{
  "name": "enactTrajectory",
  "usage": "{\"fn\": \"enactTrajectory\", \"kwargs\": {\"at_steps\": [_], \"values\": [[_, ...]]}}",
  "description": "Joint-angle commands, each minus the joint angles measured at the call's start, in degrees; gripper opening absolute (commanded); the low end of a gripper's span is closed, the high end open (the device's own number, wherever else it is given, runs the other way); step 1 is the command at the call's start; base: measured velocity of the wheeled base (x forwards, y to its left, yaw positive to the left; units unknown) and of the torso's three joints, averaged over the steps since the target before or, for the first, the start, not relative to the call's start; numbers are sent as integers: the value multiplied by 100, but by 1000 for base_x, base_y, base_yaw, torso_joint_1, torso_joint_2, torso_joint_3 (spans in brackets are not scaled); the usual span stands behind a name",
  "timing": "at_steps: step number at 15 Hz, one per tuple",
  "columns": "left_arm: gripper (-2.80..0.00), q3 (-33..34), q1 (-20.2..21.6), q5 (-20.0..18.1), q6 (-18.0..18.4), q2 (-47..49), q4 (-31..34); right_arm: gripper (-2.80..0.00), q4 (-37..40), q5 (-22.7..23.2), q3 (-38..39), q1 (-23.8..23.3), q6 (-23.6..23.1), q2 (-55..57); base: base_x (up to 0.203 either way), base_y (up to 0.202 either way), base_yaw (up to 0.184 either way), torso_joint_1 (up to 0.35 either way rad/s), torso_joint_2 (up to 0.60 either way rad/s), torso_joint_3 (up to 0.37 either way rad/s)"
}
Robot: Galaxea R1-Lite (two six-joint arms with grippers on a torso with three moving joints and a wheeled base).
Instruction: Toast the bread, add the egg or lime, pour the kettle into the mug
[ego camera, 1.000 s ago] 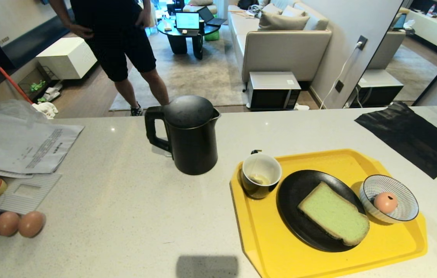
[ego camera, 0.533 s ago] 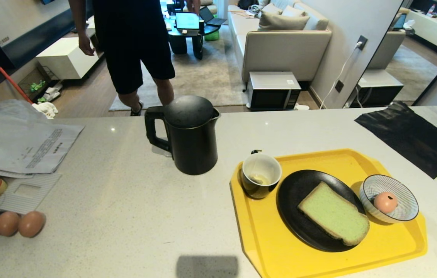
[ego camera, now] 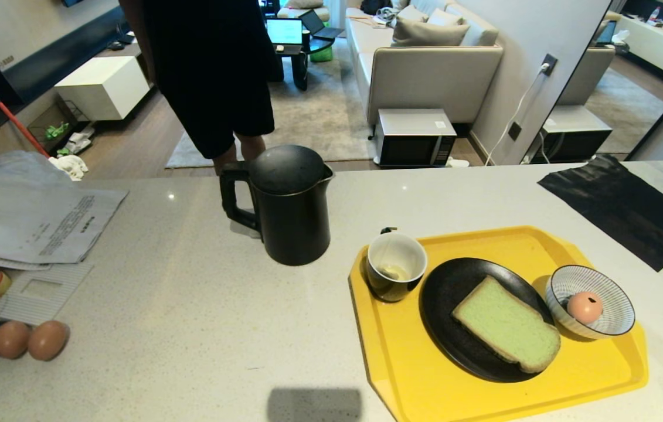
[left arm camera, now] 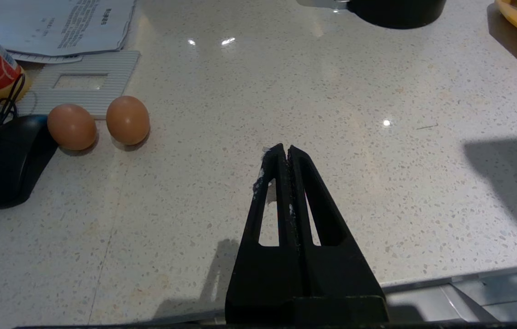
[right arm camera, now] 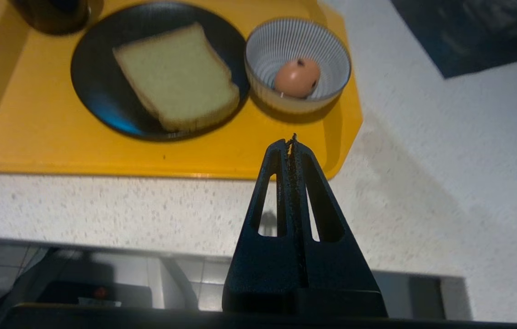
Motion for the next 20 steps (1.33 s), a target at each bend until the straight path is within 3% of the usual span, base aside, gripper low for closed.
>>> {"fn": "enactTrajectory", "kwargs": {"at_steps": [1,5,7,10,15,17,20], "values": [[-280,97,-2,-5,3,-1,-3,-280,292,11,-1153,11,-39,1028,0,0,0,0,0,0],[-280,97,-2,3,3,-1,-3,-280,2078,13,-3443,-95,-668,2565,0,0,0,0,0,0],[-280,97,-2,-8,3,-1,-3,-280,3061,-5,-4052,-261,-1667,3041,0,0,0,0,0,0],[-280,97,-2,-5,3,-1,-3,-280,3715,-9,-4143,-481,-2891,3244,0,0,0,0,0,0],[-280,97,-2,3,3,-1,-3,-280,6166,16,-4203,-557,-3712,3524,0,0,0,0,0,0],[-280,97,-2,3,3,-1,-3,-280,6293,108,-3948,-544,-3845,3816,0,0,0,0,0,0],[-280,97,-2,-5,3,-1,-3,-280,5677,265,-3388,-479,-3849,4284,0,0,0,0,0,0]]}}
